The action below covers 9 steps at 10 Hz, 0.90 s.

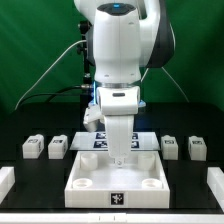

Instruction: Assemble one leg

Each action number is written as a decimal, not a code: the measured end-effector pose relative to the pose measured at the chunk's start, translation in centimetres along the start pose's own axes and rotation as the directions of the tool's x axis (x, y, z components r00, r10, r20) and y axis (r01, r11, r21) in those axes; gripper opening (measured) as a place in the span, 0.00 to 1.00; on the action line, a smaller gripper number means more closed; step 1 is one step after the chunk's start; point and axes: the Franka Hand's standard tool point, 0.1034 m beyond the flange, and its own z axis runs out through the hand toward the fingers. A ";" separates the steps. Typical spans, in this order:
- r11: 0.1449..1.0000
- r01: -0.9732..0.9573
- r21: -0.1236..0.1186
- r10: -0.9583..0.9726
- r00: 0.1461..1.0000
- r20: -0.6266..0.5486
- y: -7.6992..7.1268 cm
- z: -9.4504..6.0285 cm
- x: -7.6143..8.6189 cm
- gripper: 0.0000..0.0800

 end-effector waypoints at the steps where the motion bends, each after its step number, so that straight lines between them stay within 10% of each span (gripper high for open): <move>1: 1.000 0.000 0.000 0.000 1.000 0.000 0.0 0.0 0.0 0.43; 2: 1.000 0.000 0.000 0.000 1.000 0.000 0.0 0.0 0.0 0.43; 4: 1.000 -0.001 -0.005 0.001 1.000 0.000 0.1 0.0 0.0 0.08; 9: 1.000 -0.001 -0.008 0.001 1.000 -0.001 0.2 -0.1 0.0 0.07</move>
Offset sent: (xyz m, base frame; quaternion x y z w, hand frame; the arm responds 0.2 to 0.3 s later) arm 0.0000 0.0000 0.0000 0.0000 0.0000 0.0000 1.0000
